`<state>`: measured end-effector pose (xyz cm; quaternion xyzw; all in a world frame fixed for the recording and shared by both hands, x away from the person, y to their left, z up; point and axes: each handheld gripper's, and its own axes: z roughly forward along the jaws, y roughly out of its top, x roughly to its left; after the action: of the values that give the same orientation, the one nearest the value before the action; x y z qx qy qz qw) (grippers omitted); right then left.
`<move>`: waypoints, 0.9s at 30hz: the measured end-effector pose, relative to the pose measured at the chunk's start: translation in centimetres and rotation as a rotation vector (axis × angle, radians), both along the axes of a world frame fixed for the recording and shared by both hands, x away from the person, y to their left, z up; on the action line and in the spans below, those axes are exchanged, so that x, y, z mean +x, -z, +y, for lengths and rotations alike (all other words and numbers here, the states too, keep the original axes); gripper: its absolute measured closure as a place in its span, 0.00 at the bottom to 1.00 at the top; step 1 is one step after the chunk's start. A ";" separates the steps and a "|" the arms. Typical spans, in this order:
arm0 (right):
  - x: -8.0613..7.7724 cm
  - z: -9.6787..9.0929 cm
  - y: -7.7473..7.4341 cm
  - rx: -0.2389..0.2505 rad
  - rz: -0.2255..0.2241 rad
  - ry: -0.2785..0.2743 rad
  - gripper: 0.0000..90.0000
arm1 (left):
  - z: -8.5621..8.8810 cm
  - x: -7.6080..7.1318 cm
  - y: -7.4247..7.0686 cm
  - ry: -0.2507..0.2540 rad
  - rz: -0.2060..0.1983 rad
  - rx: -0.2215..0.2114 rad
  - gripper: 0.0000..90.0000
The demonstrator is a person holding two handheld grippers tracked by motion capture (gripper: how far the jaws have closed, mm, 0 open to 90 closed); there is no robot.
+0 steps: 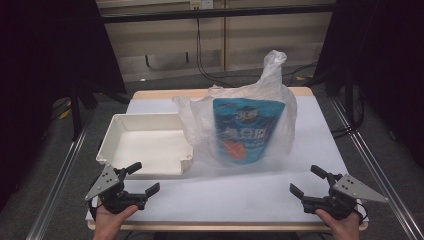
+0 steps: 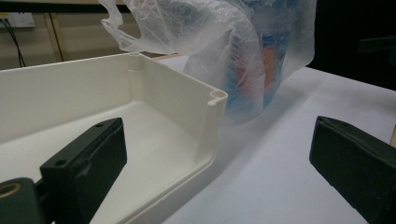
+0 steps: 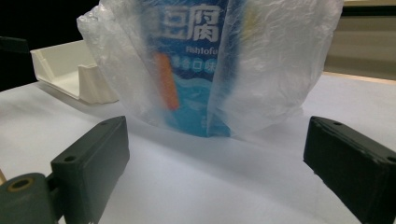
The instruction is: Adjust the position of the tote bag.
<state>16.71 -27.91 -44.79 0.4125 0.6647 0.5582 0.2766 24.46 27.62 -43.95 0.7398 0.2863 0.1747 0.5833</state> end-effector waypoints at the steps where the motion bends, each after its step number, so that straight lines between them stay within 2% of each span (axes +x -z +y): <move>1: 0.0 0.0 0.0 0.001 0.000 -0.003 0.07 | 0.0 0.0 0.0 -0.006 -0.001 0.007 0.04; 3: 0.0 0.0 0.0 0.002 0.001 -0.002 0.07 | 0.0 0.0 0.0 -0.012 0.003 -0.004 0.04; 6: 0.0 0.0 0.0 0.012 0.003 0.002 0.07 | 0.2 0.1 0.0 -0.007 -0.004 0.012 0.05; 7: 0.0 0.0 0.0 0.012 0.003 0.002 0.07 | 0.0 0.0 0.0 -0.023 0.004 -0.014 0.05; 8: 0.0 0.0 0.0 0.012 0.006 0.001 0.07 | 0.0 0.0 0.0 -0.025 0.005 -0.021 0.05; 9: 0.0 0.0 0.0 0.012 0.006 0.001 0.07 | 0.2 0.1 0.0 -0.020 0.003 0.005 0.05; 13: 0.0 0.0 0.0 0.014 0.014 -0.007 0.08 | 0.2 0.2 0.2 -0.023 0.024 0.005 0.05; 14: 0.0 -0.1 0.0 0.017 0.015 -0.008 0.08 | 0.2 0.3 0.2 -0.026 0.015 0.021 0.05; 19: 0.2 -0.1 0.2 0.022 0.033 -0.010 0.12 | -0.1 0.5 0.2 -0.025 0.020 0.030 0.05; 21: 0.3 -0.2 0.2 0.025 0.034 -0.008 0.13 | -0.3 0.6 0.3 -0.028 0.030 0.017 0.05; 24: 0.3 -0.4 0.2 0.028 0.036 -0.006 0.16 | -0.3 0.7 0.3 -0.017 0.022 0.027 0.06; 26: 0.4 -0.5 0.1 0.020 0.036 0.002 0.18 | -0.5 0.8 0.2 -0.016 0.030 0.014 0.06; 27: 0.5 -0.5 0.1 0.020 0.040 -0.003 0.19 | -0.5 0.8 0.2 -0.014 0.019 0.027 0.06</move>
<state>17.16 -28.43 -44.85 0.4250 0.6651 0.5570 0.2583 25.27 27.16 -44.12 0.7473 0.2944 0.1755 0.5693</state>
